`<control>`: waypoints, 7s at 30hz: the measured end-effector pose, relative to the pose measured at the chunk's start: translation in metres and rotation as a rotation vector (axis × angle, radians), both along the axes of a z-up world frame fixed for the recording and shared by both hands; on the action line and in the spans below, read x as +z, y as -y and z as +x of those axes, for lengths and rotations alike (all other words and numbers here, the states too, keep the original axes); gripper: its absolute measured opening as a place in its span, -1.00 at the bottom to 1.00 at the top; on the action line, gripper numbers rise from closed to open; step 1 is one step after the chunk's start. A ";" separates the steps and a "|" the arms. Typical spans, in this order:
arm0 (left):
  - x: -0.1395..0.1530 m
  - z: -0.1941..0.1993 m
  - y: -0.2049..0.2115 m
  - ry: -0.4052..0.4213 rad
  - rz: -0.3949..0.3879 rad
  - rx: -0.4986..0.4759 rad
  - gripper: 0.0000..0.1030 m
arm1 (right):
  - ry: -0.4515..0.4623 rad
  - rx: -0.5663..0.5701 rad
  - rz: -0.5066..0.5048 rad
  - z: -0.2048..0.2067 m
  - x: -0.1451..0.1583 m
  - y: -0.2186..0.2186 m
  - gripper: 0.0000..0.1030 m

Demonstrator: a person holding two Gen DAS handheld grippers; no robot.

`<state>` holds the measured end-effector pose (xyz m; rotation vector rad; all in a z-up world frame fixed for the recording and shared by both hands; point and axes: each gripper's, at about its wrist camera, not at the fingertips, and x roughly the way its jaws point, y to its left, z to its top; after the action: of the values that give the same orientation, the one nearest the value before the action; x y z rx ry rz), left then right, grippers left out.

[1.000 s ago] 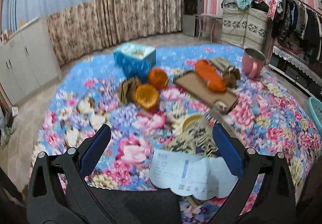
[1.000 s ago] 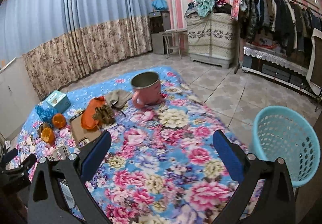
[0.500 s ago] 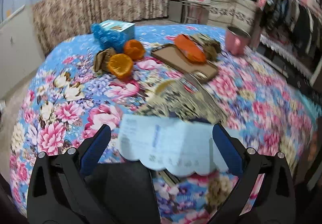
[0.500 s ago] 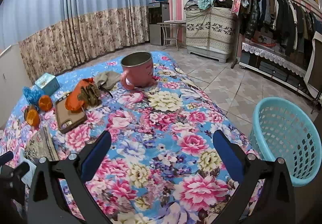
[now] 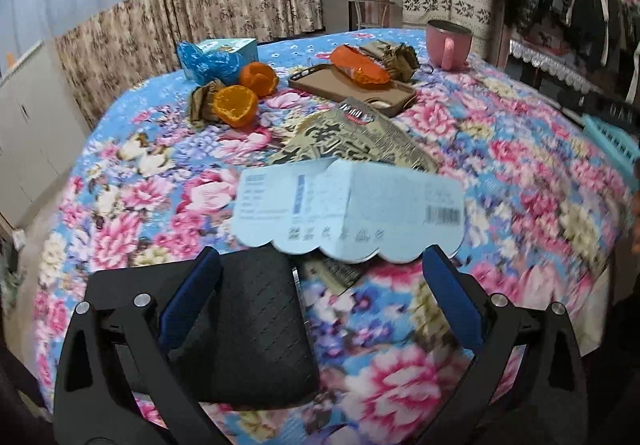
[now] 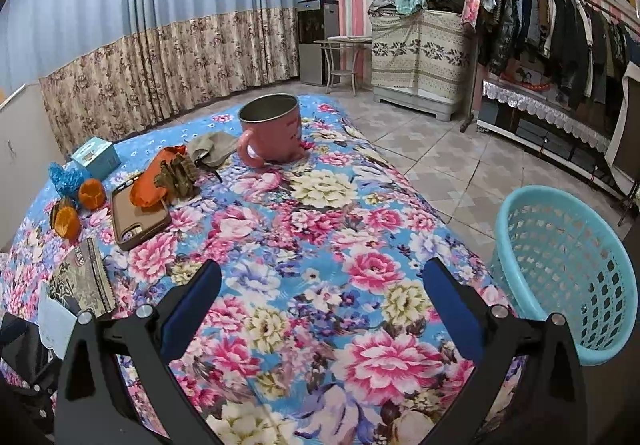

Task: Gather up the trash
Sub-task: 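Lower the left tool onto the white receipt and close on it, then lift the white receipt with the left tool, then grasp the printed snack bag with the right tool while the left tool holds the receipt, then carry receipt and snack bag to the blue basket, opening the left tool over it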

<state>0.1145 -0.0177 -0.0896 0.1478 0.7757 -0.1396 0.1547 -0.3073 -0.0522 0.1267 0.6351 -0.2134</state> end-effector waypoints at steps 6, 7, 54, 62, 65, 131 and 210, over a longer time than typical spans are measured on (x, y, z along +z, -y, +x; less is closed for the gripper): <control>0.001 0.000 -0.008 0.005 0.000 0.028 0.89 | -0.008 -0.027 0.059 0.000 -0.003 0.012 0.91; 0.000 0.001 -0.008 0.006 0.009 0.033 0.89 | -0.009 -0.027 0.061 0.000 -0.003 0.012 0.91; 0.029 0.092 -0.013 -0.017 0.020 -0.057 0.58 | -0.071 0.047 0.072 0.025 -0.019 -0.014 0.91; 0.016 0.092 -0.029 -0.088 0.060 -0.053 0.59 | -0.073 0.037 0.089 0.024 -0.020 -0.006 0.91; 0.013 0.091 -0.021 -0.096 0.091 -0.076 0.60 | -0.073 0.034 0.106 0.025 -0.020 -0.003 0.91; 0.081 0.137 -0.075 0.095 -0.027 -0.052 -1.00 | -0.144 0.270 0.141 0.075 -0.015 -0.137 0.91; 0.075 0.043 0.440 0.142 -0.151 -0.718 -0.98 | 0.011 -0.468 0.055 -0.129 0.032 0.293 -0.91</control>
<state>0.1579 -0.4574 -0.0144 0.2853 0.5392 -0.8573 0.0260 -0.6008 -0.0198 0.3293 0.5936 -0.6464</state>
